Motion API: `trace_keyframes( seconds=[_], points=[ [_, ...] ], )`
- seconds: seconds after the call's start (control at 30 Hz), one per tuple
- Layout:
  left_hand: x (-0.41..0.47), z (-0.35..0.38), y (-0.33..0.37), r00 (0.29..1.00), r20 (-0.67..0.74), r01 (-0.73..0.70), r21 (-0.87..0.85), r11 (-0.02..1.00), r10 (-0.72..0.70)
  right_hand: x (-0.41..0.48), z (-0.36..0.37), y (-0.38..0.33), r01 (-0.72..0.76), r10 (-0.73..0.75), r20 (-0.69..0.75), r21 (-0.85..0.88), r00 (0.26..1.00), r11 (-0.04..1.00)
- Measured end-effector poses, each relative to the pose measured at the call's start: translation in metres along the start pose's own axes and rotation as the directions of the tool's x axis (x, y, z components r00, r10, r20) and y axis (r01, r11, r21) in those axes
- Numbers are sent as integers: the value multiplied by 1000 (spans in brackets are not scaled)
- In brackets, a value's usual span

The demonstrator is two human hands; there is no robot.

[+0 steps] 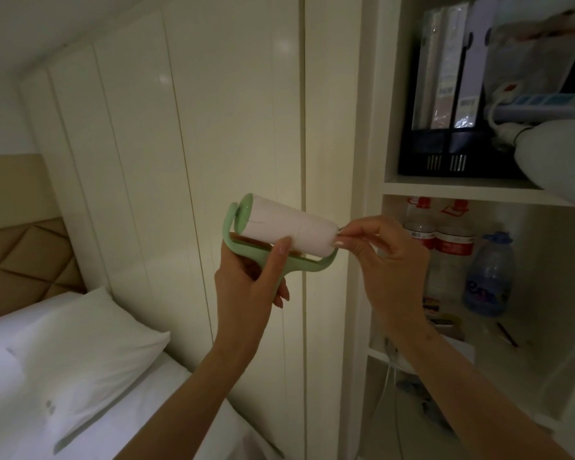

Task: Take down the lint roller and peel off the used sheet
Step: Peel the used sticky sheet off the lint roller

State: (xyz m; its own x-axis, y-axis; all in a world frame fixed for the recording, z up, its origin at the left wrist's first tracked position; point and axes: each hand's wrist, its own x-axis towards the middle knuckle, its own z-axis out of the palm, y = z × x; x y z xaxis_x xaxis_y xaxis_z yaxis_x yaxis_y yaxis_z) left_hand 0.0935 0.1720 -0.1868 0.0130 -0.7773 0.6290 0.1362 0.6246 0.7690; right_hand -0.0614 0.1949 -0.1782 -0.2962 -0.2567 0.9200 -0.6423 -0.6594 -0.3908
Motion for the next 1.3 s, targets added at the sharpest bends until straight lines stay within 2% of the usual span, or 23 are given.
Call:
trace_keyframes(
  seconds=[0.17, 0.37, 0.57, 0.8, 1.3],
  points=[
    [2, 0, 0, 1000, 15, -27, 23, 999, 27, 2, 2, 4, -3, 3, 15, 4, 1000, 1000],
    [1, 1, -1, 1000, 20, -12, 8, 1000, 12, 2, 6, 10, 50, -42, 76, -113, 996, 992],
    [3, 0, 3, 996, 5, 84, -98, 992, -84, -4, 5, 9, -35, 34, 23, 24, 999, 999],
    [5, -2, 6, 992, 51, 125, -160, 979, -118, -5, 7, 6, 200, -200, 8, -72, 980, 977],
    [3, -3, 10, 993, 72, 104, -225, 969, -90, -10, 12, -5, 279, -285, -110, -64, 952, 958]
  ],
)
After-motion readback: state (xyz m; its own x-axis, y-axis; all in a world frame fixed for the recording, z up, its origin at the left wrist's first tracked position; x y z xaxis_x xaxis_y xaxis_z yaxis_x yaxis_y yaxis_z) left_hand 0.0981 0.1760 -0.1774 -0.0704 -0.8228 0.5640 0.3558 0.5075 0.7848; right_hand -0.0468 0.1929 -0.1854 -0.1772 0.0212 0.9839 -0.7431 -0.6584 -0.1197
